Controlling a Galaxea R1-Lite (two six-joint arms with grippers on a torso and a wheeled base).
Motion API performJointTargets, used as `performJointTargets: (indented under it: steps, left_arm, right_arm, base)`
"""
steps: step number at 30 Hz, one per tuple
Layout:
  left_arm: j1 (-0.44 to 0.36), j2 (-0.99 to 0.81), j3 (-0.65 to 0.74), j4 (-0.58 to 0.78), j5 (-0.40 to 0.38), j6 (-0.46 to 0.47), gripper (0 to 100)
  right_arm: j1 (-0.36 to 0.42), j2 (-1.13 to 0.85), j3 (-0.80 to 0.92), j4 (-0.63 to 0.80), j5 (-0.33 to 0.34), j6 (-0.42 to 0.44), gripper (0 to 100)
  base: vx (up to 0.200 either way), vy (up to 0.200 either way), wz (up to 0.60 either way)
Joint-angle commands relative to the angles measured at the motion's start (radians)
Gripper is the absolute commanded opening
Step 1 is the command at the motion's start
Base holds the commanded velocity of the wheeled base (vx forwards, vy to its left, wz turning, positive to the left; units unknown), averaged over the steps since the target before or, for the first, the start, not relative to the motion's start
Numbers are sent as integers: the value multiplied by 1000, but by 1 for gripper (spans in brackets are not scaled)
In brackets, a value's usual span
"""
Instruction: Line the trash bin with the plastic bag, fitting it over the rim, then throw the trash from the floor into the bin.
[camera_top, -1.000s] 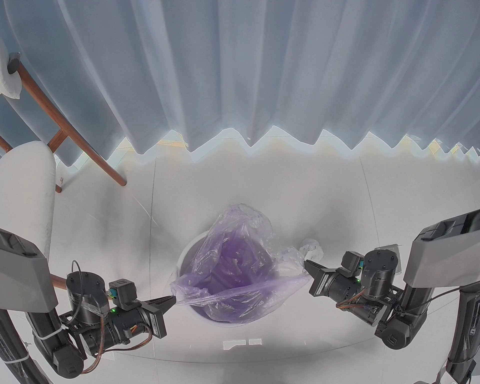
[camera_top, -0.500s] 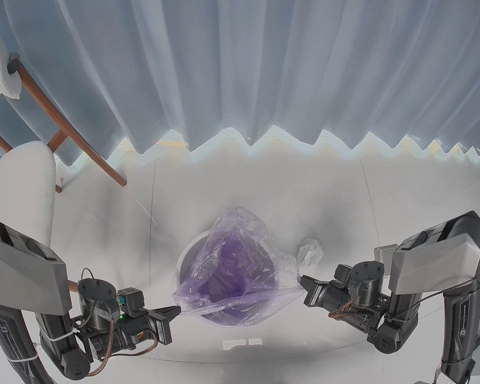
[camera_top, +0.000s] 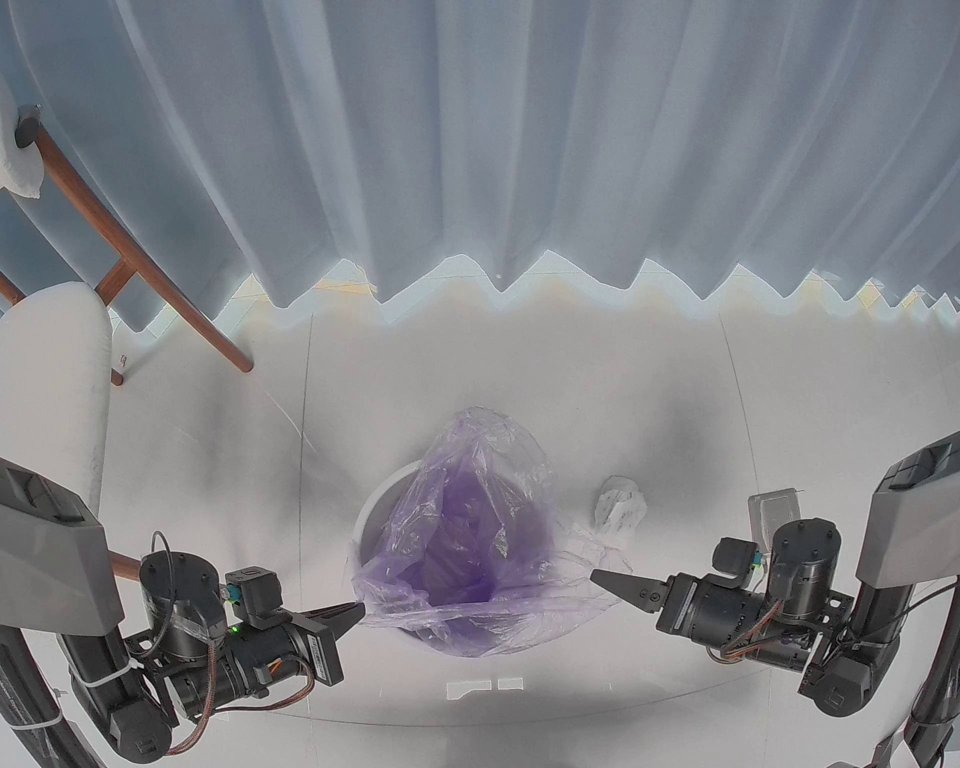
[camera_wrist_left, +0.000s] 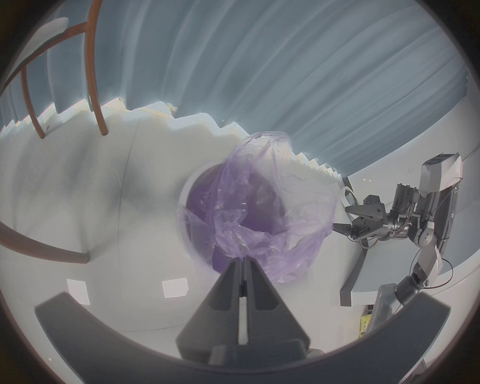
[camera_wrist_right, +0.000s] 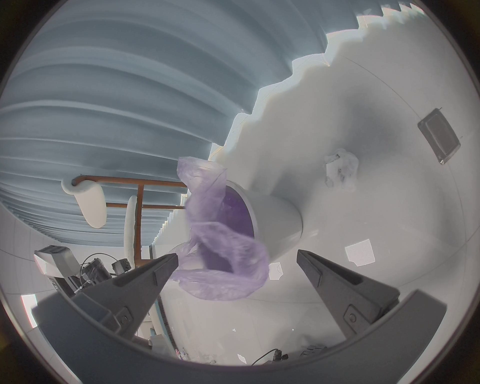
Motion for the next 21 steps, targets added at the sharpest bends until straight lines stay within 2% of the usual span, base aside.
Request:
performJointTargets:
  steps: [1,6,15,18,21]
  left_arm:
    - [-37,-29,27,4,-2,-7,0]
    - [-64,-43,27,34,-2,-50,0]
    - [-67,-67,27,60,9,-52,0]
    - [-130,-64,27,70,10,-53,0]
    - [-185,-81,27,146,13,-52,0]
  right_arm:
    - [-14,-58,42,-13,16,8,100]
    - [-29,-65,43,-13,16,9,100]
    - [-43,-21,23,-13,17,35,100]
    - [-46,10,2,-13,17,74,100]
    - [-46,34,2,-14,16,77,100]
  base:
    - [0,0,0]
    - [0,0,0]
    - [0,0,0]
    - [0,0,0]
    - [0,0,0]
